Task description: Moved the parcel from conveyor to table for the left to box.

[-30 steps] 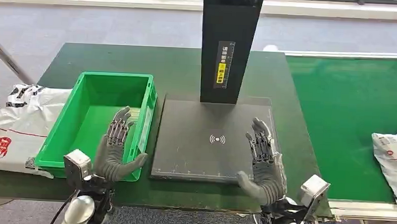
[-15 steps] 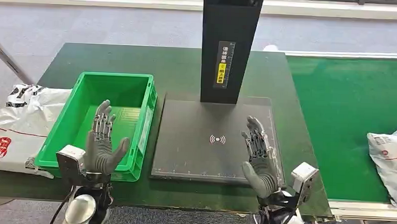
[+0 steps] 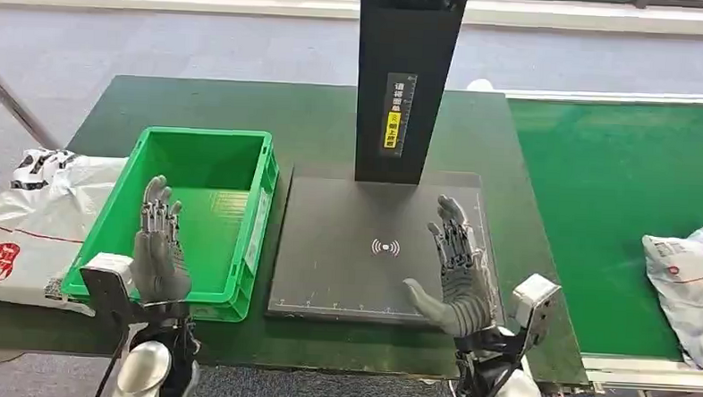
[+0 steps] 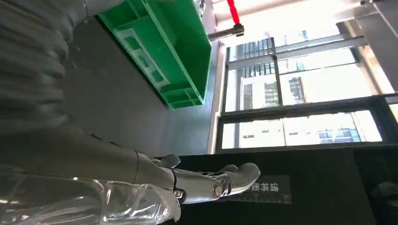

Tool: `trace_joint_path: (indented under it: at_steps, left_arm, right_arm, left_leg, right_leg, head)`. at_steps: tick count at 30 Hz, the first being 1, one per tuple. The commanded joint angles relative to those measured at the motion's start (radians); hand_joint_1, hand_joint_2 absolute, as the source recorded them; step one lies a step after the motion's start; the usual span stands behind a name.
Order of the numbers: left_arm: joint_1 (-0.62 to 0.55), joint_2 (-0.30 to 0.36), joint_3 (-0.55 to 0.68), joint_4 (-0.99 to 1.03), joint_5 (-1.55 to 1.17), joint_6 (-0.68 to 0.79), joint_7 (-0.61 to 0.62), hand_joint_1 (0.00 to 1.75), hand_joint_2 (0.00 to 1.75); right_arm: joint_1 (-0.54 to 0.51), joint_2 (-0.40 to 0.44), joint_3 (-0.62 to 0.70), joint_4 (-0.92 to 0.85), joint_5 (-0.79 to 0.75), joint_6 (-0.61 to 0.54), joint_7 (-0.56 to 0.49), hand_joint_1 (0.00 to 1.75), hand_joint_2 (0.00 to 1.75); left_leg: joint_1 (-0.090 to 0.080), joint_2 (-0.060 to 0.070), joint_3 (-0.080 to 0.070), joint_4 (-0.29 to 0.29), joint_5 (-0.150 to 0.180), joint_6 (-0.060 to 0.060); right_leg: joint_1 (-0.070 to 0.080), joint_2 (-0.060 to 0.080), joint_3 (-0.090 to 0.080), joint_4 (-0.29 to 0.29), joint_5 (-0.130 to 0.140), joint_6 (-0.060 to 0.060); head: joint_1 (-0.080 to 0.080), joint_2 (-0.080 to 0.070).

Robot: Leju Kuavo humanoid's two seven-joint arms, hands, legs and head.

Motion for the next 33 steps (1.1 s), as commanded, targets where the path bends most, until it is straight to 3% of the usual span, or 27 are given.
trace_joint_path:
  at_steps: [1, 4, 5, 10, 11, 14, 15, 17, 18, 21, 33]
  left_arm:
    - [-0.074, 0.035, -0.059, 0.136, 0.002, 0.043, -0.035, 0.0, 0.0]
    - [-0.05, 0.078, -0.108, 0.121, 0.034, -0.064, -0.021, 0.0, 0.0]
    - [-0.053, 0.086, -0.117, 0.123, 0.028, -0.081, -0.023, 0.0, 1.75]
    - [-0.056, 0.08, -0.102, 0.102, 0.011, -0.147, -0.021, 0.0, 1.75]
    - [-0.05, 0.081, -0.101, 0.091, 0.003, -0.157, -0.015, 0.0, 1.75]
    - [-0.038, 0.089, -0.114, 0.074, -0.031, -0.213, -0.013, 0.0, 1.75]
    - [-0.037, 0.089, -0.118, 0.075, -0.045, -0.231, -0.011, 0.0, 1.75]
    - [-0.038, 0.086, -0.119, 0.077, -0.047, -0.232, -0.011, 0.0, 1.75]
    - [-0.053, 0.09, -0.128, 0.091, -0.081, -0.246, -0.008, 0.0, 1.75]
    - [-0.064, 0.08, -0.119, 0.082, -0.115, -0.278, 0.001, 0.0, 1.75]
    - [-0.039, 0.095, -0.109, 0.069, -0.143, -0.333, 0.0, 0.0, 1.75]
  right_arm:
    - [0.009, -0.039, -0.025, 0.016, 0.005, -0.01, -0.029, 0.0, 1.75]
    - [0.041, -0.029, -0.055, -0.003, 0.005, -0.029, -0.043, 0.0, 1.75]
    - [0.045, -0.028, -0.054, -0.008, 0.006, -0.03, -0.047, 0.0, 1.75]
    - [0.044, -0.008, -0.056, -0.024, -0.001, -0.048, -0.025, 0.0, 1.75]
    - [0.046, -0.007, -0.056, -0.033, -0.007, -0.046, -0.018, 0.0, 0.0]
    - [0.047, -0.013, -0.055, -0.053, 0.016, -0.063, 0.004, 0.0, 0.0]
    - [0.053, -0.021, -0.036, -0.069, 0.105, -0.111, 0.011, 0.0, 1.75]
    - [0.058, -0.019, -0.032, -0.072, 0.109, -0.113, 0.011, 0.0, 1.75]
    - [0.059, -0.039, -0.007, -0.077, 0.227, -0.167, 0.013, 0.0, 1.75]
    - [0.044, -0.046, 0.0, -0.054, 0.347, -0.221, 0.033, 0.0, 1.75]
    - [0.036, -0.043, -0.002, -0.049, 0.369, -0.212, 0.024, 0.0, 1.75]
  left_leg:
    - [0.0, -0.003, 0.002, -0.002, 0.001, 0.0]
    - [0.0, -0.003, 0.003, -0.003, 0.001, 0.0]
    - [0.0, -0.003, 0.004, -0.003, 0.001, 0.0]
    - [0.0, -0.002, 0.004, -0.002, 0.0, 0.0]
    - [0.0, -0.001, 0.004, -0.002, 0.0, 0.0]
    - [0.0, -0.001, 0.002, -0.001, 0.0, 0.0]
    - [0.0, -0.001, 0.003, -0.002, 0.0, 0.0]
    - [0.0, 0.0, 0.002, -0.001, 0.0, 0.0]
    - [0.0, -0.001, 0.003, -0.002, 0.0, 0.0]
    - [0.0, -0.002, 0.003, -0.002, 0.001, 0.0]
    - [0.0, 0.0, 0.004, -0.002, 0.0, 0.0]
  right_leg:
    - [0.0, -0.001, 0.003, -0.002, 0.001, 0.0]
    - [0.0, -0.002, 0.004, -0.003, 0.0, 0.0]
    - [0.0, -0.001, 0.005, -0.004, 0.0, 0.0]
    - [0.0, 0.0, 0.003, -0.002, 0.0, 0.0]
    - [0.0, 0.001, 0.003, -0.002, 0.0, 0.0]
    - [0.0, 0.001, 0.002, -0.001, 0.0, 0.0]
    - [0.0, 0.001, 0.002, -0.002, 0.0, 0.0]
    - [0.0, 0.001, 0.001, -0.001, 0.0, 0.0]
    - [0.0, 0.002, 0.003, -0.002, 0.0, 0.0]
    - [0.0, 0.0, 0.003, -0.002, 0.0, 0.0]
    - [0.0, 0.002, 0.003, -0.002, 0.0, 0.0]
  head:
    - [0.0, 0.0]
    - [0.0, 0.0]
    - [0.0, 0.0]
    - [0.0, 0.0]
    - [0.0, 0.0]
    - [0.0, 0.0]
    - [0.0, 0.0]
    - [0.0, 0.0]
    - [0.0, 0.0]
    - [0.0, 0.0]
    - [0.0, 0.0]
